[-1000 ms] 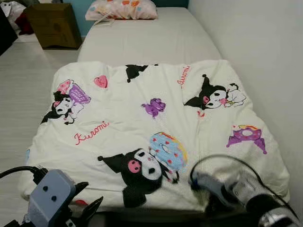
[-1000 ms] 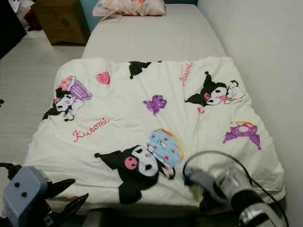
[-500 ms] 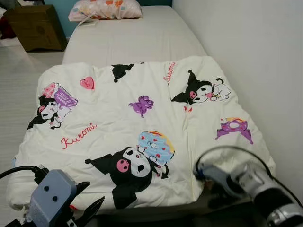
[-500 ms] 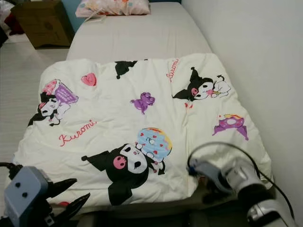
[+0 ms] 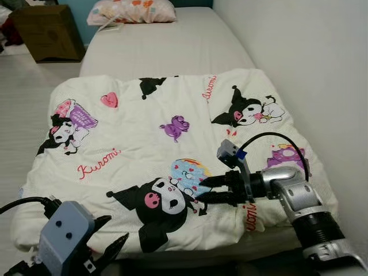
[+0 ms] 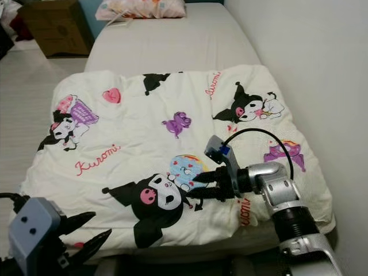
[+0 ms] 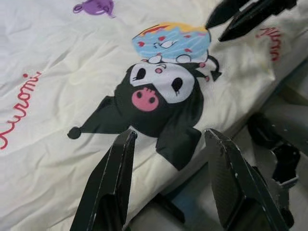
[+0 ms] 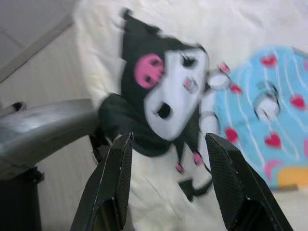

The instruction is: Clean up the room

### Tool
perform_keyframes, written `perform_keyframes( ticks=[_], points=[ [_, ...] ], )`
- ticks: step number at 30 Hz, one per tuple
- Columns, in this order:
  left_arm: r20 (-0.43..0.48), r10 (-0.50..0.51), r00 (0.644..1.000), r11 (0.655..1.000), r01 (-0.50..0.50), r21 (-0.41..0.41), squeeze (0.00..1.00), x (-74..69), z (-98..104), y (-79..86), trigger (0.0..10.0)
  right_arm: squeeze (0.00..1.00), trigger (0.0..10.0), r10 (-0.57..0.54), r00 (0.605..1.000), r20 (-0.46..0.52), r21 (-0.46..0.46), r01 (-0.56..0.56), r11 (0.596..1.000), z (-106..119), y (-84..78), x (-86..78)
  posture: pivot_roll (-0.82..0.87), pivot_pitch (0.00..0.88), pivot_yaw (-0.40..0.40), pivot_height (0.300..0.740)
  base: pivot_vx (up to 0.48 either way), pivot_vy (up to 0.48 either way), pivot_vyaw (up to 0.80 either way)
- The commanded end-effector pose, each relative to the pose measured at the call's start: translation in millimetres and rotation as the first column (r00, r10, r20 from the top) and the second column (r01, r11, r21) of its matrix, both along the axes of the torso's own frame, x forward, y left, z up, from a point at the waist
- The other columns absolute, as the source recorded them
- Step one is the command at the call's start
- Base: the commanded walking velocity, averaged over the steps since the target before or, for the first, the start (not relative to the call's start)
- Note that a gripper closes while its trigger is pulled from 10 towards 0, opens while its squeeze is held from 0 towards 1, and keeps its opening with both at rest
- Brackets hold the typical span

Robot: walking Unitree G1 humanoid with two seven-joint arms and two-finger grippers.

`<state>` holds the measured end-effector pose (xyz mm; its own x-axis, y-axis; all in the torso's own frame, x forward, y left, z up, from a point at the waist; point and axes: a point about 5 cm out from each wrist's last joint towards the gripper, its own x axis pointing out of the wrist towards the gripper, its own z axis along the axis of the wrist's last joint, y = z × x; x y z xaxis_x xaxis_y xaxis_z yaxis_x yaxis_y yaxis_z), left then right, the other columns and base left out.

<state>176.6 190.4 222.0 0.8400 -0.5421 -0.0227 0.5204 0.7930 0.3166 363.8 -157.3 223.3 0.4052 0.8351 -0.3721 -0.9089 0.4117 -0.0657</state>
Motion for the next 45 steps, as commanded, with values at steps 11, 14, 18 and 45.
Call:
perform_keyframes(
  ticks=[11, 14, 18, 45],
  points=[
    [0.037, 0.227, 0.973, 0.969, -0.229, 0.088, 0.00, 13.2, -13, 28.7, 10.0, 0.00, 10.0, -0.419, 0.857, 0.300, -0.327, 0.505, 0.799, -72, -52.5, 11.0, 0.11, 0.429, 0.004, 0.571, 0.000, 0.000, 0.00],
    [0.015, 0.232, 0.973, 0.967, -0.232, 0.105, 0.00, 8.1, -17, 31.2, 10.0, 0.00, 10.0, -0.376, 0.881, 0.286, -0.437, 0.469, 0.768, -86, -63.6, 1.5, 0.10, 0.427, 0.006, 0.571, 0.000, 0.000, 0.00],
    [-0.021, 0.217, 0.976, 0.969, -0.213, 0.126, 0.00, 1.3, -25, 30.3, 10.0, 0.00, 10.0, -0.250, 0.959, 0.136, -0.659, 0.276, 0.700, -118, -83.4, -24.5, 0.10, 0.422, 0.007, 0.571, 0.000, 0.000, 0.00],
    [-0.017, 0.090, 0.996, 0.995, -0.089, 0.046, 0.00, -5.3, -17, 13.7, 10.0, 0.00, 10.0, -0.491, 0.823, 0.285, 0.226, 0.440, 0.869, 26, -50.9, 24.5, 0.09, 0.433, 0.016, 0.571, 0.000, 0.000, 0.00]
  ],
)
